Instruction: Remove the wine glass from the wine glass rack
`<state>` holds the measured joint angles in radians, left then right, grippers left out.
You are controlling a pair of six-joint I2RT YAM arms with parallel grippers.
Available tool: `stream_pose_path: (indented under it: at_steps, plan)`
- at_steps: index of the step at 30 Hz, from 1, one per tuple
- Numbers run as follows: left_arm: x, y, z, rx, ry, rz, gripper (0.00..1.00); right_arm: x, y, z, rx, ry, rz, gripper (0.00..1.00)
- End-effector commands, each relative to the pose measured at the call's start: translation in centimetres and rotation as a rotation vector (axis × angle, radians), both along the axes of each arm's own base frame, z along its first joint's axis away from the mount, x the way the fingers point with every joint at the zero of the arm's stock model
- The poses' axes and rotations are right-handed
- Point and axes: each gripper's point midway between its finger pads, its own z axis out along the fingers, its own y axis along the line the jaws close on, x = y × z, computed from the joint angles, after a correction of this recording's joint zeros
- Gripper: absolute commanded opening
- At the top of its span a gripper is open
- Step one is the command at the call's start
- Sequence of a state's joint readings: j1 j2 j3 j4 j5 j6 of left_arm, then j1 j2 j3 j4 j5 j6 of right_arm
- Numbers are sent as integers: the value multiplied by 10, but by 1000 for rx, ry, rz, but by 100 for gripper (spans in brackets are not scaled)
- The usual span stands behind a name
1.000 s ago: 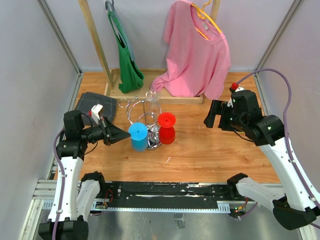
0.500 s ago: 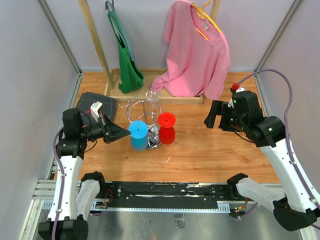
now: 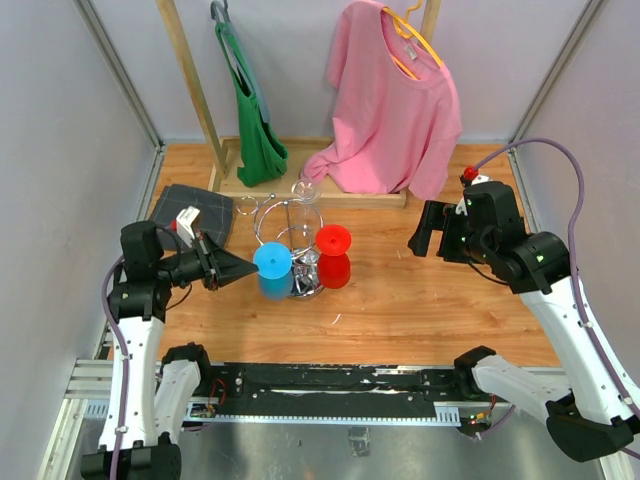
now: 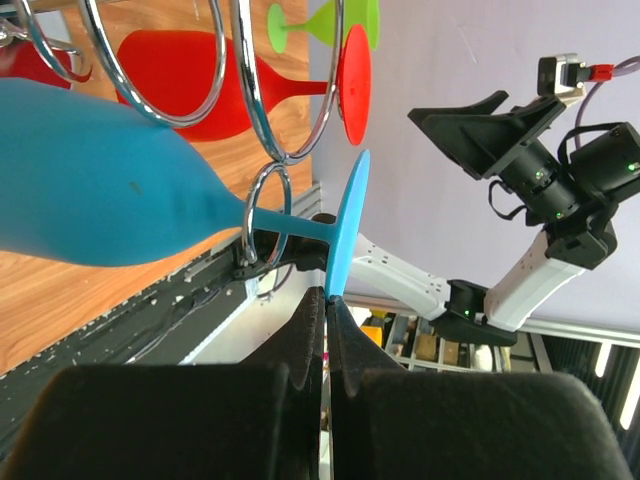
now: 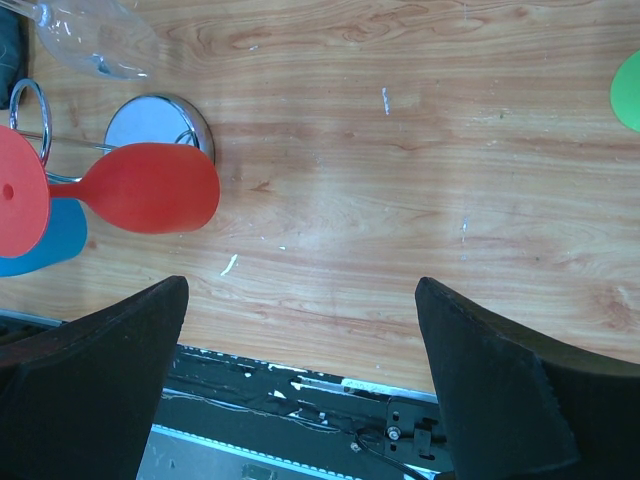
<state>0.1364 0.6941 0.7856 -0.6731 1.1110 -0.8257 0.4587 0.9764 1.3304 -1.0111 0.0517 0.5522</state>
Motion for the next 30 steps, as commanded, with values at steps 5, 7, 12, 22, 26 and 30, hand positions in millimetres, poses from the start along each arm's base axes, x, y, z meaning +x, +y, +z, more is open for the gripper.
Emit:
stream_pose_path:
  at_steps: [5, 7, 12, 22, 26, 30]
  plan:
    - [-8, 5, 8, 37, -46, 32, 0, -2, 4, -4, -9, 5, 32, 99]
    - [-9, 7, 7, 50, -43, 48, 0, -3, 4, -4, -9, 5, 36, 99]
    - [-12, 11, 5, 83, -42, 84, 0, -5, 4, -5, -11, 8, 44, 99]
    - [-19, 16, 3, 109, -36, 141, 0, -7, 2, -3, -27, 5, 61, 99]
    - [-22, 18, 6, 126, -44, 167, 0, -7, 2, -5, -33, 9, 68, 99]
    - [-22, 21, 9, 145, -57, 193, 0, -6, 4, -6, -36, 14, 76, 99]
